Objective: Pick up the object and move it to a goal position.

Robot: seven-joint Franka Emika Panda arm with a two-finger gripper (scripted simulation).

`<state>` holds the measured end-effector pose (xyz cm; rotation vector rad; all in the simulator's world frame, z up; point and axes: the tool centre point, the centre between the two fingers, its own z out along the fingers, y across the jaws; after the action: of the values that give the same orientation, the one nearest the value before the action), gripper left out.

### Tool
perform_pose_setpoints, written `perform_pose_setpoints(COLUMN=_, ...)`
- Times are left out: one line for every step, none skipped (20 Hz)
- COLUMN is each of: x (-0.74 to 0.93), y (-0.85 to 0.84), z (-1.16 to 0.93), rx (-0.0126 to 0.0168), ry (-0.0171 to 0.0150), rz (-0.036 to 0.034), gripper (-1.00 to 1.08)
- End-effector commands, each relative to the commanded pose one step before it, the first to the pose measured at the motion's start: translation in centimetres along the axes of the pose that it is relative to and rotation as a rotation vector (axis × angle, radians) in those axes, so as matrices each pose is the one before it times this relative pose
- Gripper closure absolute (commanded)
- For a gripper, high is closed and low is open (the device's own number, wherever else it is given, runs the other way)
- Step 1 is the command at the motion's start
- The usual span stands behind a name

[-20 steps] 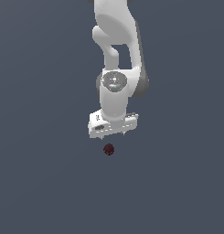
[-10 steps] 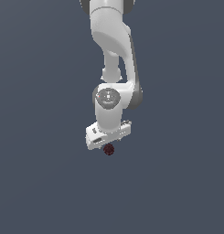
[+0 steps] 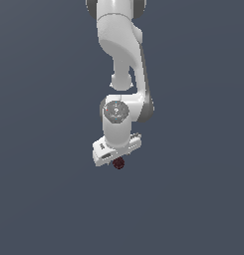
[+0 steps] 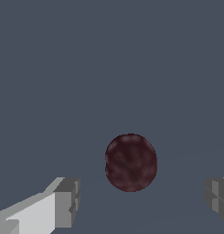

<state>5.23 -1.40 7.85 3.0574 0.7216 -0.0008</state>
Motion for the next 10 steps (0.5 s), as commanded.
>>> perform_pose_setpoints(x=-0.008, y=0.002, z=0.278, rx=0.00007, ry=-0.00008, rz=-0.0002, gripper=-0.92)
perform_pose_setpoints(x=0.01, y=-0.028, z=0.253, rx=-0.00001, ry=0.00008, rz=-0.00069, gripper=-0.92)
perform_pose_setpoints(x=-0.014, y=0.015, z=0.331, rx=0.0, ry=0.0, rz=0.0, gripper=-0.92)
perform_pose_setpoints(x=0.002, y=-0.023, z=0.398, rx=-0.00001, ry=0.00008, rz=-0.00069, gripper=-0.92)
perform_pose_setpoints(x=-0.023, y=0.02, z=0.474, rx=0.0, ry=0.0, rz=0.0, gripper=-0.92)
perform_pose_setpoints(x=-0.008, y=-0.018, z=0.538, rx=0.0, ry=0.00008, rz=-0.00069, gripper=-0.92)
perform_pose_setpoints(x=-0.012, y=-0.016, z=0.595, rx=0.0, ry=0.00008, rz=-0.00069, gripper=-0.92)
perform_pose_setpoints(x=-0.008, y=-0.018, z=0.546, rx=0.0, ry=0.00008, rz=-0.00069, gripper=-0.92)
perform_pose_setpoints(x=-0.022, y=0.02, z=0.47, rx=0.0, ry=0.0, rz=0.0, gripper=-0.92)
perform_pose_setpoints(x=0.007, y=-0.021, z=0.385, rx=0.0, ry=0.00009, rz=-0.00068, gripper=-0.92)
